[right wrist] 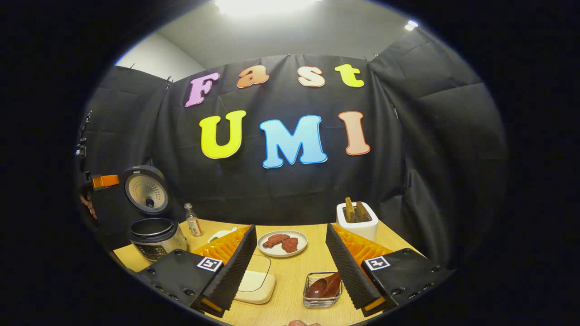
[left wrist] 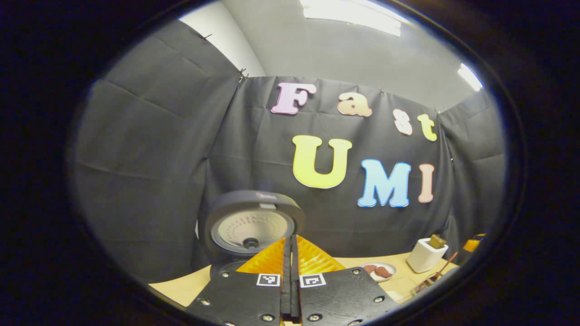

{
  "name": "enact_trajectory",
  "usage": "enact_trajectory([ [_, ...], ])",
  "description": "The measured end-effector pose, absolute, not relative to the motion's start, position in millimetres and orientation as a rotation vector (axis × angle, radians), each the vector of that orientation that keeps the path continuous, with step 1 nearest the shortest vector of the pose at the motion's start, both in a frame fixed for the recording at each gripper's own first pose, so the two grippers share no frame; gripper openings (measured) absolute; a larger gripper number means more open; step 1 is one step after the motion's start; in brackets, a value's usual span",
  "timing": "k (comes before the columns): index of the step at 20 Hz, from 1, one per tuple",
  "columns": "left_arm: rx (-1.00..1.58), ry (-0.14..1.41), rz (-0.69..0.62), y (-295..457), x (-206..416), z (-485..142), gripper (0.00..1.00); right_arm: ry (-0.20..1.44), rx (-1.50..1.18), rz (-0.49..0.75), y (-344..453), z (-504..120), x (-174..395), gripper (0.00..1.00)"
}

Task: Close the left gripper, press the button to open the rice cooker; take a wooden spoon from the chopstick holder with the right hand, scoop a spoonful of rice and pour it into the rice cooker, then put the wooden spoon back into the chopstick holder.

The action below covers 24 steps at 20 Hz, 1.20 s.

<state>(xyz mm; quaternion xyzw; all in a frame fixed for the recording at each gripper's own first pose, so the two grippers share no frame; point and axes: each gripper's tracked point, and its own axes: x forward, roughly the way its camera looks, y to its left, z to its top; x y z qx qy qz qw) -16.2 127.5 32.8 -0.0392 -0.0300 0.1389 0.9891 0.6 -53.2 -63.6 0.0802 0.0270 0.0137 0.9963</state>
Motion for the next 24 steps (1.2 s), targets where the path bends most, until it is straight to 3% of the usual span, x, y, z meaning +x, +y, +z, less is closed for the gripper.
enact_trajectory([
  [3,-0.043,-0.079,0.265,119,-19,36,0.00,0.055,0.173,-0.020,-78,-65,0,0.98],
  [8,0.083,-0.047,0.304,109,-23,23,0.92,0.106,0.158,-0.141,-122,-86,1,0.98],
  [10,0.151,-0.052,0.351,109,-18,18,0.96,0.136,0.164,-0.167,-135,-98,3,0.98],
  [11,0.155,-0.047,0.344,102,-15,14,0.92,0.149,0.177,-0.171,-140,-106,6,0.98],
  [15,0.084,-0.027,0.262,72,0,-3,0.92,0.205,0.248,-0.181,-164,-138,18,0.98],
  [24,0.101,-0.012,0.286,74,4,-9,0.92,0.290,0.416,-0.149,-167,-199,49,0.98],
])
